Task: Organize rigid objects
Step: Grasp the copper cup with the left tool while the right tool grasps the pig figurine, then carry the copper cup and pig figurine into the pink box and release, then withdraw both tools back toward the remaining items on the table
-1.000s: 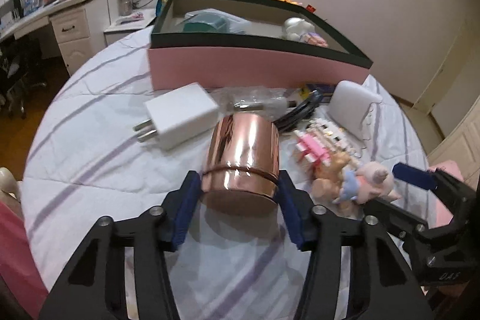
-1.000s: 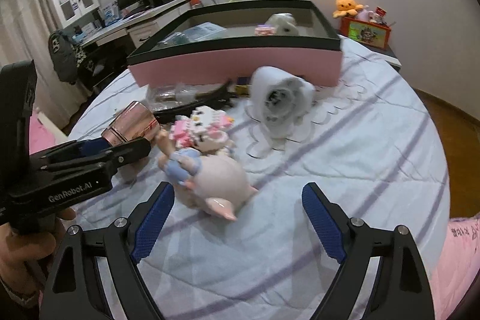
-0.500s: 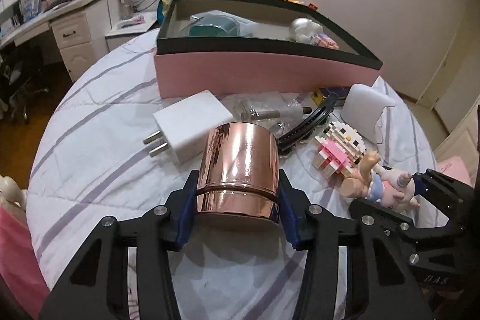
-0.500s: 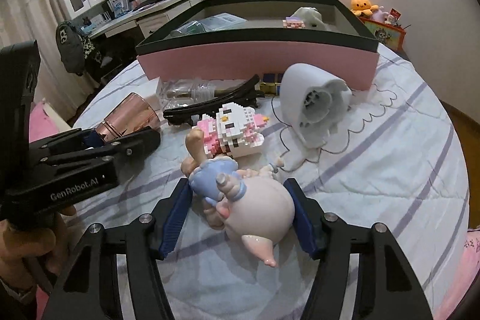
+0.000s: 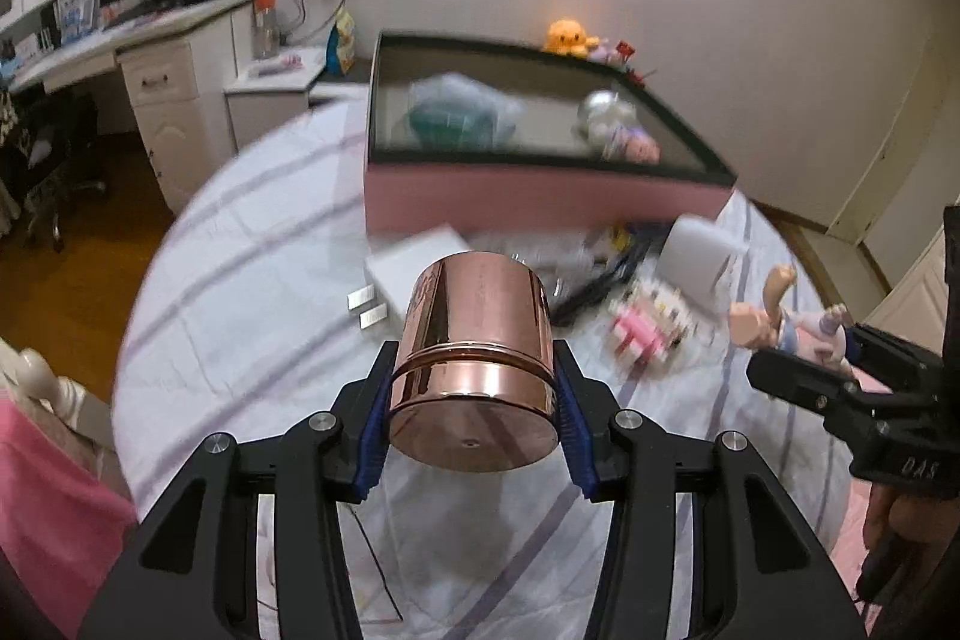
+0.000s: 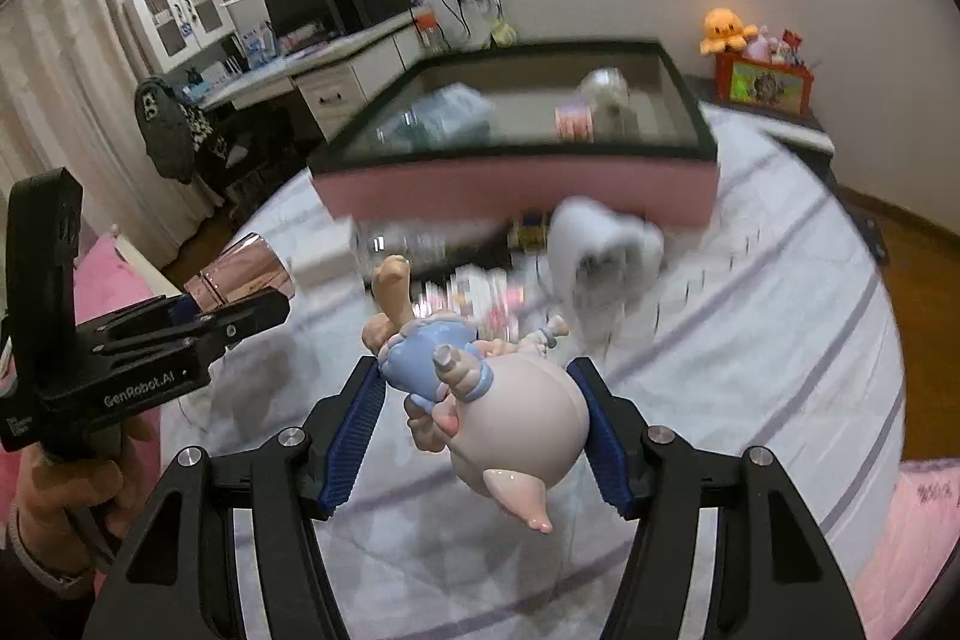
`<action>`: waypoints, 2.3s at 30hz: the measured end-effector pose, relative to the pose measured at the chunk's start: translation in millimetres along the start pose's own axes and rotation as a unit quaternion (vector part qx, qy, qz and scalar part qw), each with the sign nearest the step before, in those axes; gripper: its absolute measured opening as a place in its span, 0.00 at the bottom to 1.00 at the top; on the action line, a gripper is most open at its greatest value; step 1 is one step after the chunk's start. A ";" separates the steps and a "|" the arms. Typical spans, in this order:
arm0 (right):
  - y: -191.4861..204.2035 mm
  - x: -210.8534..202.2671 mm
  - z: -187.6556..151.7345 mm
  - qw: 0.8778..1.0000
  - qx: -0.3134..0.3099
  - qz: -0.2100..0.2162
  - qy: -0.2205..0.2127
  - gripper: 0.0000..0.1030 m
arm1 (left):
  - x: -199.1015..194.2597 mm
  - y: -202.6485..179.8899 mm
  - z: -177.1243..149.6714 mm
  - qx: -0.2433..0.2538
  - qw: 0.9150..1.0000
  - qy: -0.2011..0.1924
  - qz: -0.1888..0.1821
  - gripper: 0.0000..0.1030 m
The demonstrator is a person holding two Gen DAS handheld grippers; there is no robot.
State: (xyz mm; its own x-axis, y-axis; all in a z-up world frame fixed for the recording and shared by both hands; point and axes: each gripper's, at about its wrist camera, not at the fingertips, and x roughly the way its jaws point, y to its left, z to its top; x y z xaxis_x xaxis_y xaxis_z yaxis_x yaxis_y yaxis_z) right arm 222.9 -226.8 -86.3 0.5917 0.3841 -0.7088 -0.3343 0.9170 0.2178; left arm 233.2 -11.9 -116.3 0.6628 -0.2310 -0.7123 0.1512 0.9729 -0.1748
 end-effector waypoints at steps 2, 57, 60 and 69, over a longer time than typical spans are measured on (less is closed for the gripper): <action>-0.7 -3.0 16.1 1.000 -0.008 0.002 -0.014 0.62 | -4.0 -3.0 14.3 0.008 1.000 -0.014 0.000 0.47; -43.1 -30.3 91.0 0.992 0.064 -0.040 -0.105 1.00 | -13.0 22.6 85.1 -0.016 0.994 -0.091 0.051 1.00; -39.0 -38.1 73.8 0.992 0.068 -0.037 -0.103 1.00 | -24.4 20.9 70.6 -0.016 0.994 -0.091 0.057 1.00; -24.2 -53.4 35.2 0.992 0.068 -0.046 -0.098 1.00 | -48.8 19.5 27.6 -0.029 0.994 -0.081 0.065 1.00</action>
State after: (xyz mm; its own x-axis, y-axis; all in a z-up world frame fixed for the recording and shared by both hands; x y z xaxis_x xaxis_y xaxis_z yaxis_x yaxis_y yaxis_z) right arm 225.2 -265.7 -30.1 0.7504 0.2996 -0.5892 -0.1783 0.9501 0.2560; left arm 224.1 18.5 -66.1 0.7846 -0.0946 -0.6127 0.0170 0.9912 -0.1313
